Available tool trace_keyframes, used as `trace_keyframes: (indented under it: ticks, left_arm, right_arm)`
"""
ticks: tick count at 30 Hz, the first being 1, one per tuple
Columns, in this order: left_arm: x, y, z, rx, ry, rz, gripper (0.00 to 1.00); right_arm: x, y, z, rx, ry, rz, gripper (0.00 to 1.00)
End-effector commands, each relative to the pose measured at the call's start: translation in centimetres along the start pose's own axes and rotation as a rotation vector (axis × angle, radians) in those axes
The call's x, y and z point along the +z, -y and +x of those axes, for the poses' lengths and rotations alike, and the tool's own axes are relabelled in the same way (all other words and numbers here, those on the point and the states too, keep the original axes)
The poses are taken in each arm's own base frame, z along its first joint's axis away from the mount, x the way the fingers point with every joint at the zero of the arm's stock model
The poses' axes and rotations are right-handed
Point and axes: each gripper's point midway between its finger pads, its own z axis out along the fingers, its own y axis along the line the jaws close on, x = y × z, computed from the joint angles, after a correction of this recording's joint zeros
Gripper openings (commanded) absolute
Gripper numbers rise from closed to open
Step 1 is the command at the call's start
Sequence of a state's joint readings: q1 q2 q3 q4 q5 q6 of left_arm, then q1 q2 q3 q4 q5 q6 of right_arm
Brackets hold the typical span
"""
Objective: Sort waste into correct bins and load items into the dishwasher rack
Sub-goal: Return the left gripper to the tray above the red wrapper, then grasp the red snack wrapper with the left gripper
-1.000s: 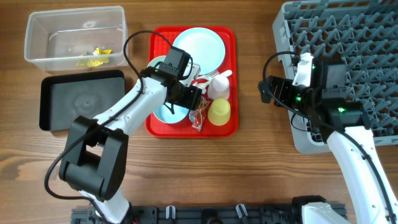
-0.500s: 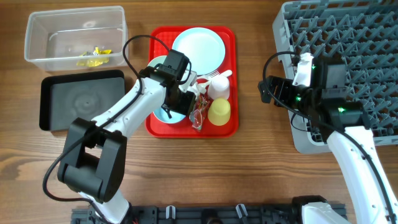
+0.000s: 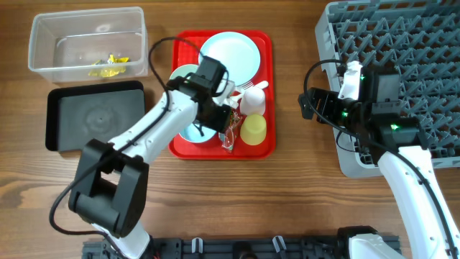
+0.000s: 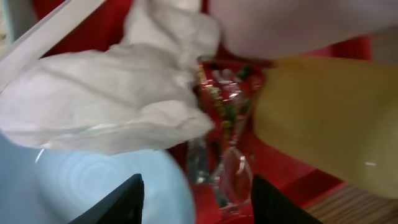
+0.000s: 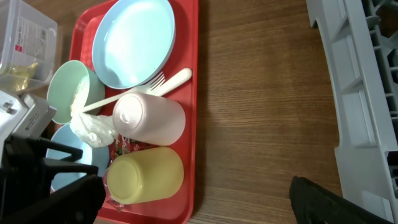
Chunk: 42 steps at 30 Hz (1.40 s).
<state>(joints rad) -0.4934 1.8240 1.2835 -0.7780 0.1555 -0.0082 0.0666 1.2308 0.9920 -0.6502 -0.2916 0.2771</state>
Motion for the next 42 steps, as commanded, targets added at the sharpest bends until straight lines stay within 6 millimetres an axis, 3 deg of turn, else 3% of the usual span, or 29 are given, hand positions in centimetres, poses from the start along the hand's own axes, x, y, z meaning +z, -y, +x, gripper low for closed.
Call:
trace_keyframes:
  ticks: [1,10,16,23,42]
  left_arm:
    - [-1.2,3.3,-0.3,0.116,0.025,0.016,0.55]
    - [-0.3,4.5,1.5,0.196,-0.034,-0.088,0.52]
    - [0.8,2.9,1.4,0.159,-0.056,-0.103,0.59]
    - [2.7,0.9,1.9,0.117,-0.094,-0.116,0.6]
    - [3.9,2.0,1.7,0.156,-0.086,-0.05,0.44]
  right_arm:
    - [-0.1,0.0,-0.7,0.014,0.015,0.004,1.0]
    - [-0.1,0.1,-0.7,0.015,0.014,0.005,1.0]
    - [-0.1,0.1,-0.5,0.016,0.007,0.007,1.0]
    - [-0.1,0.1,-0.4,0.016,0.004,0.008,1.0]
    - [-0.1,0.1,-0.4,0.016,0.004,0.008,1.0]
